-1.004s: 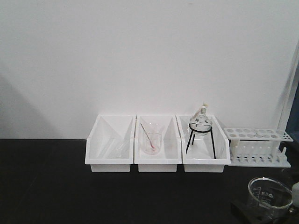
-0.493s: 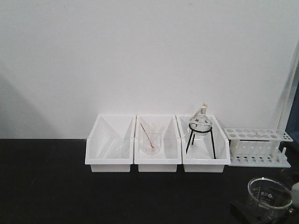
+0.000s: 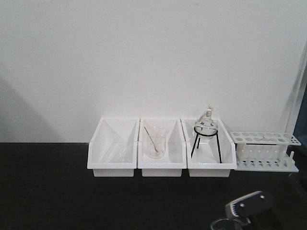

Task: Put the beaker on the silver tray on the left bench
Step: 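Lower the held beaker onto the silver tray with the right gripper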

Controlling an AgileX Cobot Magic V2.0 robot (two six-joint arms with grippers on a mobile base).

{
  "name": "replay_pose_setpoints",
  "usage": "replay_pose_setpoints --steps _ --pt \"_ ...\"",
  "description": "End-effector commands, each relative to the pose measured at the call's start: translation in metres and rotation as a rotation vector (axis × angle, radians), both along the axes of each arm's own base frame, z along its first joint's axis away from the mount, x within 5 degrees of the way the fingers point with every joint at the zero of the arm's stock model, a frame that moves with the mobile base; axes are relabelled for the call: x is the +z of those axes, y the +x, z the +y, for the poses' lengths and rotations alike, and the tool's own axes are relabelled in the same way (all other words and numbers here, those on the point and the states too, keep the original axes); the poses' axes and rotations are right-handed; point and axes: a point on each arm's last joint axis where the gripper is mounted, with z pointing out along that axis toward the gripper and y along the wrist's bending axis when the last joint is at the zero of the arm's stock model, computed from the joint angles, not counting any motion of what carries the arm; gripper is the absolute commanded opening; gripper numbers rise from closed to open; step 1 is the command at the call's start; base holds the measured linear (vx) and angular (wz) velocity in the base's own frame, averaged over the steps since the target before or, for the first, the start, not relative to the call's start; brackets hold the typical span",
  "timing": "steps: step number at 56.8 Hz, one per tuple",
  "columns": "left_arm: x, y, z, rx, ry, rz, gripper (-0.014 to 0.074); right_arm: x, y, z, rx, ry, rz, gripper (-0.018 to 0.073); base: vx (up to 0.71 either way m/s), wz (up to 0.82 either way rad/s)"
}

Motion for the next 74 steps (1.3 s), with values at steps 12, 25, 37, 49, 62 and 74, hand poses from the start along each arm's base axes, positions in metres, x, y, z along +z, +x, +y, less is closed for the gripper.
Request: replay_pose_setpoints --steps 12,25,37,49,62,74 --pt "-0.002 0.001 -0.001 -0.008 -0.004 -0.066 0.0001 -0.001 0.049 0.046 0.341 0.224 -0.124 -0.0003 0.0 0.0" --pt "-0.002 0.001 -0.001 -0.008 -0.004 -0.066 0.0001 -0.031 0.062 0.062 0.464 0.366 -0.29 -0.0003 0.0 0.0" --pt "-0.002 0.001 -0.001 -0.008 -0.004 -0.066 0.0001 -0.06 0.065 0.064 0.499 0.333 -0.287 -0.0003 0.0 0.0" --pt "-0.002 0.001 -0.001 -0.008 -0.004 -0.066 0.0001 -0.073 0.066 0.063 0.481 0.327 -0.254 0.0002 0.0 0.0" --pt "-0.002 0.001 -0.001 -0.008 -0.004 -0.066 0.0001 -0.073 0.068 0.063 0.463 0.335 -0.254 0.0062 0.0 0.0" --pt "-0.002 0.001 -0.001 -0.008 -0.004 -0.066 0.0001 -0.073 0.067 0.063 0.464 0.334 -0.253 0.0214 0.0 0.0"
